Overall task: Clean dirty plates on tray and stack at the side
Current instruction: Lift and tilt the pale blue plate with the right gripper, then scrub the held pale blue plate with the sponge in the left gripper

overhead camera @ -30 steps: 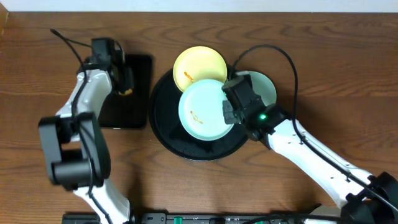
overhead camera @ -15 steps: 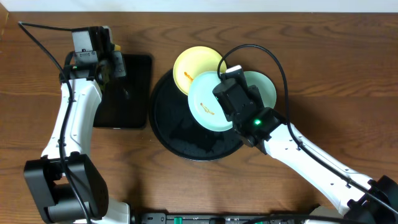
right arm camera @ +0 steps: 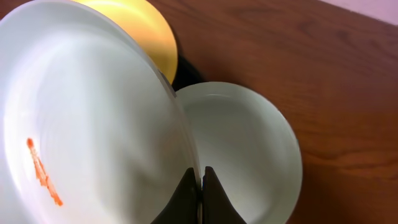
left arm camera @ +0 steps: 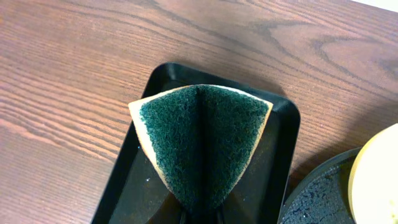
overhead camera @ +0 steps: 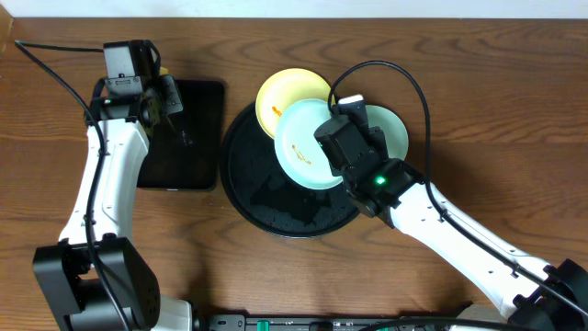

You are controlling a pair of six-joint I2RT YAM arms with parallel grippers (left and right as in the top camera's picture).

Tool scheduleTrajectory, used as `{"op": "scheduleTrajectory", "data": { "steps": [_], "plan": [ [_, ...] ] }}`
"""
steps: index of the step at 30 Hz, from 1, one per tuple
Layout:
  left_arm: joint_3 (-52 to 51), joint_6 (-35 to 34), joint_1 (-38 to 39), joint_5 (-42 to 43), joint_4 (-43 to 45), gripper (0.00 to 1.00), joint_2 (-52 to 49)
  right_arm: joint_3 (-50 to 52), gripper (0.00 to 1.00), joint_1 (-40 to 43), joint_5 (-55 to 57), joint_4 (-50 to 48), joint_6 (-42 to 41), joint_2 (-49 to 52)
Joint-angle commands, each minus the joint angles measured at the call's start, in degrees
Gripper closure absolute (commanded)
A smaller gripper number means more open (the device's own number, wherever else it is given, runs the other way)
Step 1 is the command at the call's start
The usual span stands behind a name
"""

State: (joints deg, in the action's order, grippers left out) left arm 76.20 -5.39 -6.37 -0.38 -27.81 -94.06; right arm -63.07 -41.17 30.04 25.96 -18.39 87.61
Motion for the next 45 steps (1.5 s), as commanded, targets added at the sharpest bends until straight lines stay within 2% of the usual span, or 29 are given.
{"op": "scheduleTrajectory", "data": {
  "steps": [1,5,10,14,17,18,22,26,28,32,35,37,40,45],
  "plan": [
    [0.15,-1.11,-0.46,-0.5,-1.42,0.93,2.29,-0.9,0.99,0.31,-4.09,0.83,-3.74,-0.46],
    [0.15,-1.16,-0.44,-0.07,-0.83,0.93,3.13,-0.9,0.99,2.32,-7.26,4.68,-14.16,-0.46],
    [0.15,-0.85,-0.48,1.22,-0.98,0.93,3.45,-0.9,0.99,5.92,-21.2,5.03,-14.56,-0.46],
    [0.15,-0.31,-0.44,1.55,0.98,0.93,3.41,-0.87,0.99,7.28,-25.44,6.1,-14.58,-0.44],
    [0.17,0.74,-0.39,9.62,-0.74,0.92,5.95,-0.5,0.99,7.5,-25.88,8.24,-15.04,-0.31],
    [0.17,3.19,-0.26,10.21,1.97,0.93,6.21,0.04,0.99,7.43,-25.88,8.79,-15.43,-0.26],
    [0.17,3.41,-0.11,10.23,0.7,0.93,7.28,1.97,0.99,7.39,-24.65,8.74,-16.46,-0.22],
    [-0.42,3.45,-0.02,8.26,-0.68,0.93,6.27,5.81,0.99,7.32,-23.02,7.65,-25.94,-0.13],
    [-0.42,3.45,-0.02,8.31,-1.9,0.93,6.47,7.17,0.99,7.28,-22.86,6.47,-25.81,-0.11],
    [-0.39,3.1,-0.02,8.72,1.31,0.93,6.54,7.8,0.99,7.28,-23.04,4.61,-25.62,-0.11],
    [-0.39,1.62,-0.02,21.49,-1.73,0.92,6.95,7.8,0.99,7.19,-23.87,4.44,-25.49,-0.07],
    [-0.42,1.66,0.0,25.16,-4.35,0.93,6.95,7.8,0.99,6.97,-23.82,4.48,-25.51,-0.04],
    [-0.74,3.61,0.92,25.88,-10.23,0.93,6.95,7.91,0.99,6.23,-23.15,4.22,-25.49,0.44],
    [-3.63,4.31,3.45,25.88,-11.85,0.93,6.95,8.61,0.99,4.11,-22.75,3.5,-28.52,1.9]
  ]
}}
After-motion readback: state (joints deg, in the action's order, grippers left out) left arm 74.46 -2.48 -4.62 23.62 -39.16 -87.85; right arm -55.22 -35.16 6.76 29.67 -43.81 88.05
